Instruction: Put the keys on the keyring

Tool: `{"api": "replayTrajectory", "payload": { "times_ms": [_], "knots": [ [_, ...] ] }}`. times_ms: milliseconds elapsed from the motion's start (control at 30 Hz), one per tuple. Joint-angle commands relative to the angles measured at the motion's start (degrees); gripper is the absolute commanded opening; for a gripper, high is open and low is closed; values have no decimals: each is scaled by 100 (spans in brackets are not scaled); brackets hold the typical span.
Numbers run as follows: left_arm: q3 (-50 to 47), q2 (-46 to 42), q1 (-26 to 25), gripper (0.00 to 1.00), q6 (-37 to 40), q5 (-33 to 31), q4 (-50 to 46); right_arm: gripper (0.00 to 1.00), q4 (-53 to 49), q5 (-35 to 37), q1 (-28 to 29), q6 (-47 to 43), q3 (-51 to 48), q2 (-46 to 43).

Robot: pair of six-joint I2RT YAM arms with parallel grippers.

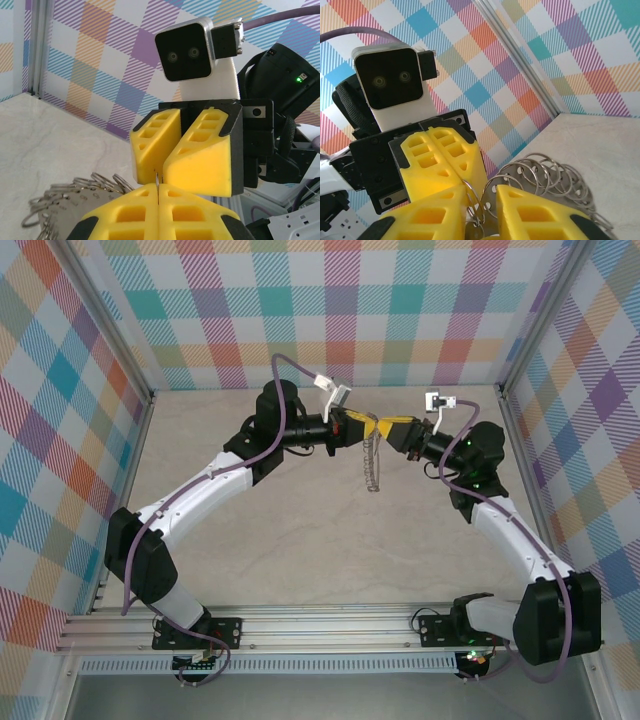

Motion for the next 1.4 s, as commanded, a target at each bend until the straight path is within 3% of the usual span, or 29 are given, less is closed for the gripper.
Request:
{"api": "replayTrajectory", "payload": {
  "times_ms": [0,133,400,567,667,933,1100,1367],
  "knots": [
    [232,-122,21,0,-56,125,339,25,355,-210,9,117,64,111],
    [232,-111,15,0,-70,133,357,22,378,-228,9,136,61,132],
    [218,-97,14,0,-110,110,357,0,378,-152,9,139,47,139],
    [117,-183,14,0,-166,-314,301,0,165,-20,9,111,69,138],
    [-15,-318,31,12,-158,-703,298,0,-223,70,5,-89,112,112],
    [-67,-676,292,60,68,-1451,-99,0,-1485,-51,-26,-661,461,174],
    [36,-716,560,99,92,-1834,-351,0,-2338,-385,-34,-1116,929,213],
    [863,-308,883,100,602,-2286,-1608,0,-3178,-712,-43,-1656,1556,615]
  ]
}}
